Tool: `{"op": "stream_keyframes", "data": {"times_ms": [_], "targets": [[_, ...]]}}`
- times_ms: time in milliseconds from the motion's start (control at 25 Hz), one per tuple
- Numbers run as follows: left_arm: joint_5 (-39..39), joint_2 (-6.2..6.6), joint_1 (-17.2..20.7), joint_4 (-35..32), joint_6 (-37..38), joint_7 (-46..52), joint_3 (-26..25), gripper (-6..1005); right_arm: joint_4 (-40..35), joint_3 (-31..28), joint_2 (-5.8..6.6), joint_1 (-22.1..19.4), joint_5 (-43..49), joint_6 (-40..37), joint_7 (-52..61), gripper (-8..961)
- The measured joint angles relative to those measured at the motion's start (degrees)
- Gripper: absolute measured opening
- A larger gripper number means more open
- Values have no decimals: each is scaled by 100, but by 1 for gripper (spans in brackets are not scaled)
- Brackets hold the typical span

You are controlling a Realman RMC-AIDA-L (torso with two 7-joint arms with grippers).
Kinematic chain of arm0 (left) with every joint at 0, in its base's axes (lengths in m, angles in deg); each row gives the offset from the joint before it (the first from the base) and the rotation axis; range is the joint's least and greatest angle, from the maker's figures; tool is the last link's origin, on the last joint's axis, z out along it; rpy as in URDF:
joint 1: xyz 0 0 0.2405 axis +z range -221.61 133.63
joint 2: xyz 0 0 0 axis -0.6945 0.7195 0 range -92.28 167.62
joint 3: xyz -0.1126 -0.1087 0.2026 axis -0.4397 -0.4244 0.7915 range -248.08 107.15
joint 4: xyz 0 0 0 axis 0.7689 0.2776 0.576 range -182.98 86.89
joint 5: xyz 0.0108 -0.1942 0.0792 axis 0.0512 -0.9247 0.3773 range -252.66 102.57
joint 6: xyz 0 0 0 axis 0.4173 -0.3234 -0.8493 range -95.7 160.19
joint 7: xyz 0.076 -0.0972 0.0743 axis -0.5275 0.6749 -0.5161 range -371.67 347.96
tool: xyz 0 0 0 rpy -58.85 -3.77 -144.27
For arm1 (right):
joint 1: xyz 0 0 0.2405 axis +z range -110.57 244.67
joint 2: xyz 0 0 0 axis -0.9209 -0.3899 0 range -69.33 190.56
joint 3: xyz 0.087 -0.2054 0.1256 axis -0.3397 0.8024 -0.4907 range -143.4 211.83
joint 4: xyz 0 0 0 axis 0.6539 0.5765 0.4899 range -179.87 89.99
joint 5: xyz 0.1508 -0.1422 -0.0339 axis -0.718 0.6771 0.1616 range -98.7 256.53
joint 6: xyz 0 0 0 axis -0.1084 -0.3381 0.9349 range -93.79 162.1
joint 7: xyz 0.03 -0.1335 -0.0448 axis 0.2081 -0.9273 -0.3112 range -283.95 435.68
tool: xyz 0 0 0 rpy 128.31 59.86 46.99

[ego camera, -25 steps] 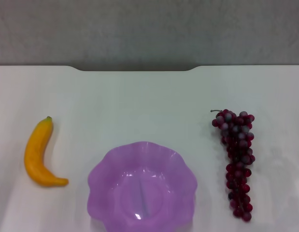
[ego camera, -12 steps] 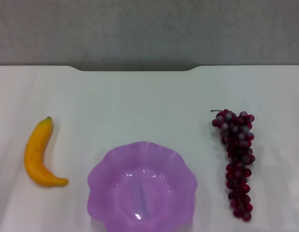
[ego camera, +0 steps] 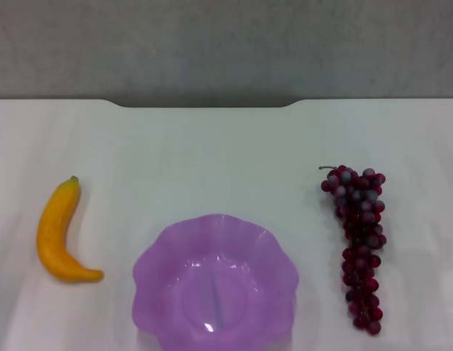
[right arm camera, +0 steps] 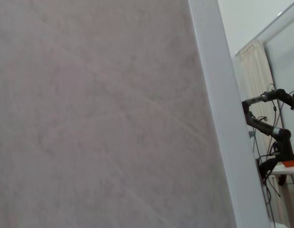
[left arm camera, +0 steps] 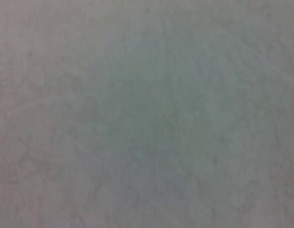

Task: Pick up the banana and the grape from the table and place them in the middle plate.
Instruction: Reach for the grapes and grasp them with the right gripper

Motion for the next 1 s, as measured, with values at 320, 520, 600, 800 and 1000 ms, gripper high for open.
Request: {"op": "stream_keyframes", "data": {"times_ms": [320, 520, 600, 800, 1000], "targets": [[16, 13, 22, -42, -205, -59, 4, 541, 18, 67, 6, 16, 111, 300, 203, 891], [18, 13, 9, -11, -640, -19, 3, 691, 72, 125, 39, 31, 327, 397, 798, 889], [18, 8, -2, -4, -769, -17, 19, 752, 74, 130, 47, 36, 397, 412, 815, 889], [19, 12, 40, 14, -834, 5, 321, 873, 125, 136, 49, 20, 794, 430, 799, 887], [18, 31, 81, 19, -880, 175, 575, 891, 234, 137, 52, 36, 1238, 491, 1062, 886]]}}
